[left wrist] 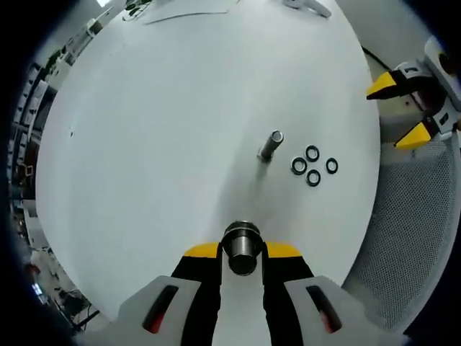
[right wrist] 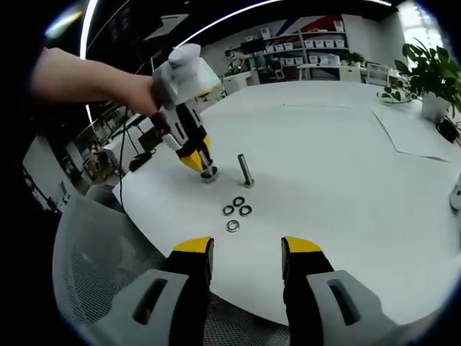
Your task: Place the washer onto the threaded stud by aligning its center hole with the stud, sliding it down to the base, and recovering from edge contact or off-axis alignment until the washer reaches the visible bottom stop.
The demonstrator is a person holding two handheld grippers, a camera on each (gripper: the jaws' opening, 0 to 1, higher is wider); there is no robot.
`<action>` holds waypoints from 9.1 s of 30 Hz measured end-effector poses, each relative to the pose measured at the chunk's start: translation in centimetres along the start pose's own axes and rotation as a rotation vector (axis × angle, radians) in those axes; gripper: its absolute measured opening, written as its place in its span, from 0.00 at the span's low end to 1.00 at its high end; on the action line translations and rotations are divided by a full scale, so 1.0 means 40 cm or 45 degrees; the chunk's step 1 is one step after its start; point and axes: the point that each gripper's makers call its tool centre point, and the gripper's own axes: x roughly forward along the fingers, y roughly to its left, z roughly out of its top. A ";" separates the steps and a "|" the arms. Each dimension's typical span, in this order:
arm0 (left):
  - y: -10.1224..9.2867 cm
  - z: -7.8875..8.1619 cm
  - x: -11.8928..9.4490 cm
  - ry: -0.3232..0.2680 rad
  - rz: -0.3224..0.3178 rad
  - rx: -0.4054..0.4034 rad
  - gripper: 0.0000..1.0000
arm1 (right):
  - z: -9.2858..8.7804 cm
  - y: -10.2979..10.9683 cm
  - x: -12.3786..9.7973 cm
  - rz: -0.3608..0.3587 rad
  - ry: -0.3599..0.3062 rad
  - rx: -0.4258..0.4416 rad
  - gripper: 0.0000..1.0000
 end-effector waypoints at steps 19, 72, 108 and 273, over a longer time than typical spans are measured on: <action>-0.002 0.003 0.022 -0.005 -0.010 0.011 0.20 | -0.004 0.001 0.005 0.013 0.014 -0.011 0.41; -0.003 -0.047 -0.139 -0.436 0.098 -0.178 0.29 | -0.019 0.007 0.007 -0.001 0.073 -0.071 0.41; -0.048 -0.138 -0.264 -0.952 0.143 -0.582 0.30 | -0.010 -0.006 -0.007 -0.063 0.060 -0.092 0.41; -0.136 -0.333 -0.193 -1.309 0.262 -0.928 0.31 | -0.020 0.043 0.191 0.026 0.507 -0.339 0.38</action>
